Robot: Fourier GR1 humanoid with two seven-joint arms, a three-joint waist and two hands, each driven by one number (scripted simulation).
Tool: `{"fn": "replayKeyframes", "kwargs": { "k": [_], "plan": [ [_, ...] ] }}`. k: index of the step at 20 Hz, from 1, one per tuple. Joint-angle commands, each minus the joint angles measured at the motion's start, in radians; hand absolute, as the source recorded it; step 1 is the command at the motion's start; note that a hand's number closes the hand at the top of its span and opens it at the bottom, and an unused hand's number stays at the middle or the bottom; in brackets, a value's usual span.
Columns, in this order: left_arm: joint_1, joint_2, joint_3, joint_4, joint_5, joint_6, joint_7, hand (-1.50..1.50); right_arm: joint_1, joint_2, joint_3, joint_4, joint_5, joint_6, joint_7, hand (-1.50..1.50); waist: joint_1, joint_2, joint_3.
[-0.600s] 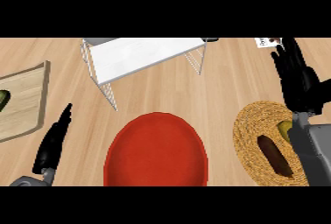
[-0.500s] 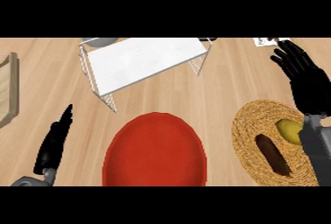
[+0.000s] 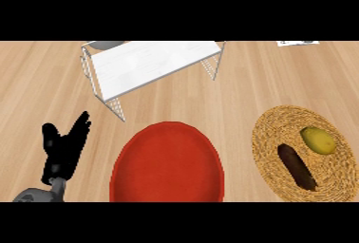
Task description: Pick the lemon from the placemat and place it in the tiered shelf
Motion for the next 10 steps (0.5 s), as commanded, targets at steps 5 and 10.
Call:
{"fn": "replayKeyframes", "kwargs": {
  "k": [5,10],
  "plan": [
    [-0.007,-0.035,0.005,0.044,0.041,-0.06,-0.002,0.0,0.007,-0.188,0.013,0.275,0.081,0.411,-0.36,-1.5,0.018,-0.006,0.0],
    [-0.024,-0.02,0.026,0.052,0.059,-0.101,0.006,0.0,-0.03,-0.263,0.083,0.334,0.181,0.526,-0.473,-1.5,0.023,-0.009,-0.001]
  ]
}}
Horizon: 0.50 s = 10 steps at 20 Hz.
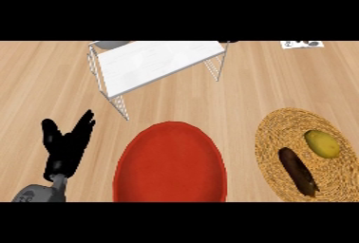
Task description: Pick the lemon from the placemat and place it in the tiered shelf
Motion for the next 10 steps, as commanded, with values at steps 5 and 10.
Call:
{"fn": "replayKeyframes", "kwargs": {
  "k": [5,10],
  "plan": [
    [-0.019,0.011,0.03,0.034,0.01,-0.036,0.013,0.0,-0.073,-0.147,0.114,-0.015,0.108,0.24,-0.096,-1.5,-0.013,-0.009,-0.007],
    [0.001,-0.019,0.05,0.104,-0.003,-0.094,-0.06,0.0,-0.174,-0.056,0.168,-0.05,0.188,0.103,0.067,-1.5,-0.02,-0.012,-0.009]
  ]
}}
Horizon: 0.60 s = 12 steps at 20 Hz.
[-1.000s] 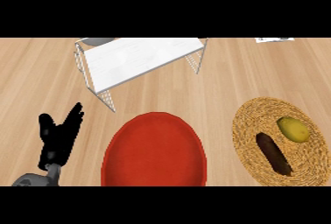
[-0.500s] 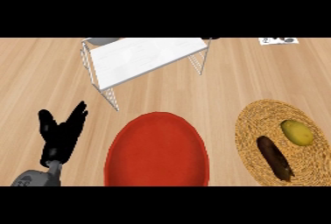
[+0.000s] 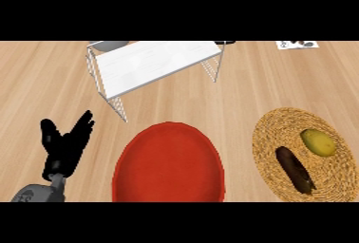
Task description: Pick the lemon from the placemat and place it in the tiered shelf
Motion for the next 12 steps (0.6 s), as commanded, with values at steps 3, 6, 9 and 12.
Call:
{"fn": "replayKeyframes", "kwargs": {
  "k": [3,6,9,12],
  "plan": [
    [0.009,-0.04,0.02,0.033,-0.043,0.002,0.002,0.0,-0.054,0.083,0.003,-0.089,0.044,0.01,0.136,-1.5,-0.018,-0.002,-0.005],
    [0.015,-0.017,0.05,0.07,-0.018,-0.064,-0.01,0.0,-0.048,0.096,-0.002,-0.204,0.043,-0.048,0.281,-1.5,-0.024,-0.003,-0.006],
    [-0.043,-0.036,0.049,0.013,-0.023,-0.023,0.077,0.0,-0.033,0.15,0.027,-0.262,0.076,-0.075,0.372,-1.5,-0.024,-0.003,-0.005],
    [-0.027,0.001,0.1,0.043,-0.017,-0.067,0.059,0.0,0.012,0.174,0.035,-0.321,0.109,-0.089,0.432,-1.5,-0.027,-0.003,-0.005]
  ]
}}
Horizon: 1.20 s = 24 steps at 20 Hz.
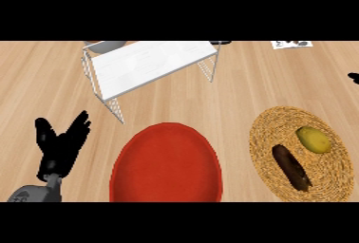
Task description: Pick the lemon from the placemat and place it in the tiered shelf
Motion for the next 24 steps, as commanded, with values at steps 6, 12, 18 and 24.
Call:
{"fn": "replayKeyframes", "kwargs": {
  "k": [6,12,18,24],
  "plan": [
    [0.021,-0.028,0.039,0.047,-0.028,-0.068,-0.023,0.0,0.06,0.074,0.017,-0.132,0.145,-0.019,0.094,-1.5,-0.001,0.003,-0.002],
    [0.065,-0.021,0.058,-0.082,-0.043,-0.04,0.051,0.0,0.086,0.146,0.016,-0.145,0.229,-0.062,0.191,-1.5,0.005,0.003,-0.002],
    [0.005,-0.077,0.085,0.052,-0.09,-0.071,-0.018,0.0,0.18,0.192,-0.016,-0.303,0.296,-0.092,0.251,-1.5,-0.005,0.003,-0.002],
    [0.051,-0.066,0.111,-0.034,-0.097,-0.096,0.055,0.0,0.131,0.253,-0.029,-0.099,0.423,-0.144,0.109,-1.5,0.007,0.005,-0.001]
  ]
}}
